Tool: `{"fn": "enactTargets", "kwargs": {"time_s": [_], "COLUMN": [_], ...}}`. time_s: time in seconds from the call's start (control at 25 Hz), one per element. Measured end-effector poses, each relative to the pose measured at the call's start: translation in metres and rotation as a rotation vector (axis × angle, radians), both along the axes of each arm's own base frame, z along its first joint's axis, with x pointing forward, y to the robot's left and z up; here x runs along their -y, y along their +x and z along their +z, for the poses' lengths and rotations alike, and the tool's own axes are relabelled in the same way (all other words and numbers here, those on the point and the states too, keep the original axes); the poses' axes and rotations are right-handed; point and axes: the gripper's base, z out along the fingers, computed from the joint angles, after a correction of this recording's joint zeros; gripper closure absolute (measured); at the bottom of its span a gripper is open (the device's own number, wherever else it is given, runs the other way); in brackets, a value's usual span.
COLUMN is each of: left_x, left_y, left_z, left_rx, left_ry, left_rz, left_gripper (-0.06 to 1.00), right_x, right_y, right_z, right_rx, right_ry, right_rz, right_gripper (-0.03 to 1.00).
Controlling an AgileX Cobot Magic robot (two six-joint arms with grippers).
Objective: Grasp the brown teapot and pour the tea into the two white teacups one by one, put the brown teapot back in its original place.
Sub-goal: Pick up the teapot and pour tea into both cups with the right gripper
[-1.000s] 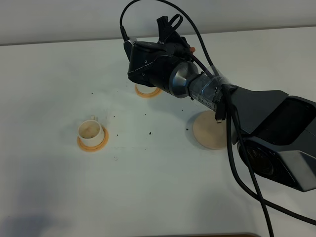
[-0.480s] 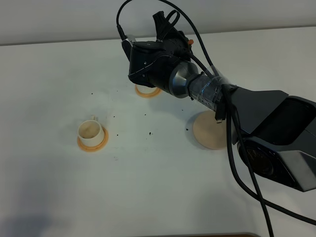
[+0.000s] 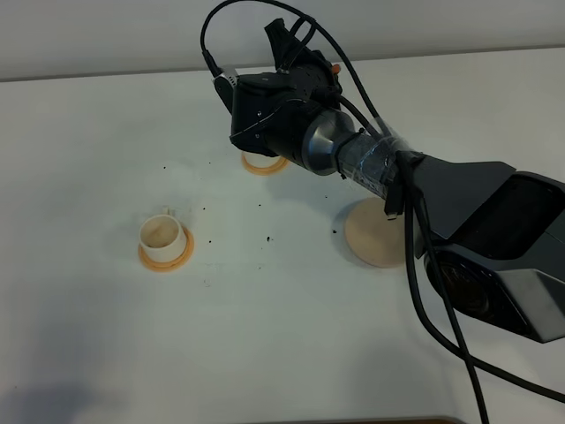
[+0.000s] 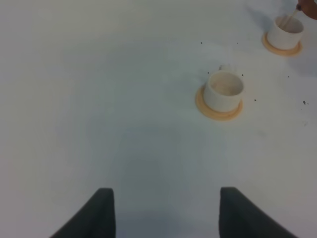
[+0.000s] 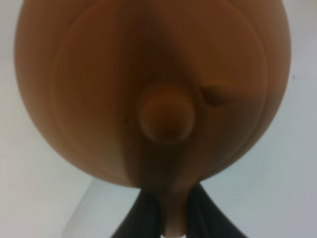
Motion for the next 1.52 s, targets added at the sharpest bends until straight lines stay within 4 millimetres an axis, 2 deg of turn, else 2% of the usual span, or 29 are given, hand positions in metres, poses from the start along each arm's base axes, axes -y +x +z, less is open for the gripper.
{"fn": "enactTargets", "kwargs": {"time_s": [1.52], "left_x": [0.0], "left_y": [0.0], "left_z": [0.0], "left_rx": [0.0], "left_ry": [0.0], "left_rz": [0.0], "left_gripper": [0.48], "right_x": [-0.002], "right_y": [0.005], "right_z": [0.01], "right_rx": [0.106], "right_ry": [-0.142], "right_rz": [0.094], "right_gripper": [0.88]}}
